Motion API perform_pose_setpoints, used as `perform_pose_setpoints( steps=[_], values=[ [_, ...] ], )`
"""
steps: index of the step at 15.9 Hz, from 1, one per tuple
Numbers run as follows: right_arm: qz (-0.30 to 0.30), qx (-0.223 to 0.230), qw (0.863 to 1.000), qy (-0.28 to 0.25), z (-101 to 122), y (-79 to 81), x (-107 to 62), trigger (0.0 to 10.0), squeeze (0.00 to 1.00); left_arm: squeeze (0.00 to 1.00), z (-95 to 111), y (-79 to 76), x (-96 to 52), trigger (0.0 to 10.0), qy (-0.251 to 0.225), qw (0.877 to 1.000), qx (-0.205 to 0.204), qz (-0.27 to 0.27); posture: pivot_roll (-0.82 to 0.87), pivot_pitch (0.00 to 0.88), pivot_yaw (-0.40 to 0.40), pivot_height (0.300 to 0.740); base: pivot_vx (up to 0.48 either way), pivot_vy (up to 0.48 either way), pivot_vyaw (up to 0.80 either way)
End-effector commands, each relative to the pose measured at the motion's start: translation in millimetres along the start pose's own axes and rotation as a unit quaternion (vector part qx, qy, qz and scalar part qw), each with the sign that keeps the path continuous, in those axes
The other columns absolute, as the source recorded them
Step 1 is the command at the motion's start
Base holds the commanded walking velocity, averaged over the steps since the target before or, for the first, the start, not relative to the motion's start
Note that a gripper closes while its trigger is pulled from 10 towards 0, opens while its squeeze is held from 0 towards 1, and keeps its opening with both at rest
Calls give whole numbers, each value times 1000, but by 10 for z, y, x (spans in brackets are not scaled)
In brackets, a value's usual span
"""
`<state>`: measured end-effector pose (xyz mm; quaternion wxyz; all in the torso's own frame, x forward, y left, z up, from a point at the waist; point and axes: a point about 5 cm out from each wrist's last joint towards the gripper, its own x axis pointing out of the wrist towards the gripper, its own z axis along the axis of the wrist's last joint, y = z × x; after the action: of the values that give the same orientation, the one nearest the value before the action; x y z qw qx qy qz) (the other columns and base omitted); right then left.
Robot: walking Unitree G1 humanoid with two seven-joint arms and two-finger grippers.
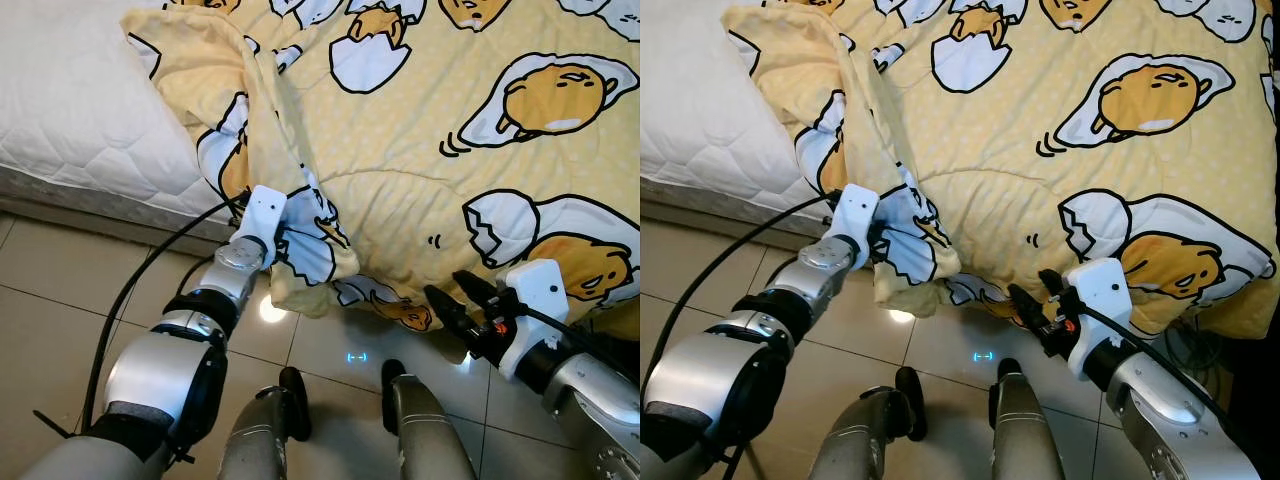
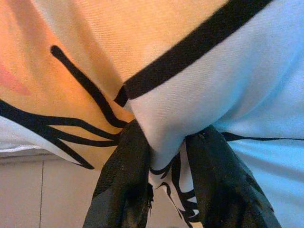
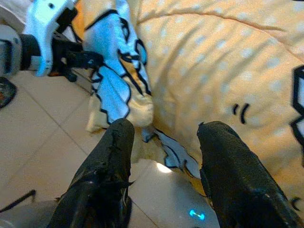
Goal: Clean up the room
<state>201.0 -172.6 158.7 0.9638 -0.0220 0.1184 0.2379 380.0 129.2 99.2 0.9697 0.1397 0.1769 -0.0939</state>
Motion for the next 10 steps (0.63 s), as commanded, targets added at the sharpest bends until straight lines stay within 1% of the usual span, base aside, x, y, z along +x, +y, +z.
perform_pose_setpoints(
  steps=[1,3,4,5,6,7,8,9,10],
  values=[
    [21,11,1000,0,-44,6,11,10000,0,0,-101,77,-24,0,9,1000,-9,-7,-298,335,148,740,0,0,0],
    [54,18,998,-20,-17,4,62,10000,0,0,-52,149,-32,0,-8,1000,-19,-22,-269,300,151,740,0,0,0],
    [54,18,998,-20,-17,4,62,10000,0,0,-52,149,-32,0,-8,1000,-19,-22,-269,300,151,740,0,0,0],
    [93,26,995,-41,24,30,96,10000,0,0,-28,246,-47,0,-20,999,-26,-27,-237,263,151,740,0,0,0],
    [141,50,987,-59,74,67,124,10000,0,0,-9,376,-73,0,-30,999,-30,-29,-224,251,148,740,0,0,0],
    [183,52,980,-63,95,85,149,10000,0,0,0,521,-109,0,-38,998,-37,-31,-204,233,144,740,0,0,0],
    [197,48,977,-60,90,83,160,10000,0,0,0,592,-129,0,-41,998,-36,-29,-198,228,142,740,0,0,0],
    [216,39,974,-53,78,73,191,10000,0,0,-19,747,-178,0,-44,998,-34,-20,-180,213,136,740,0,0,0],
    [218,33,974,-51,69,57,217,10000,0,0,-43,846,-217,0,-45,998,-29,-13,-174,209,136,740,0,0,0]
  ],
)
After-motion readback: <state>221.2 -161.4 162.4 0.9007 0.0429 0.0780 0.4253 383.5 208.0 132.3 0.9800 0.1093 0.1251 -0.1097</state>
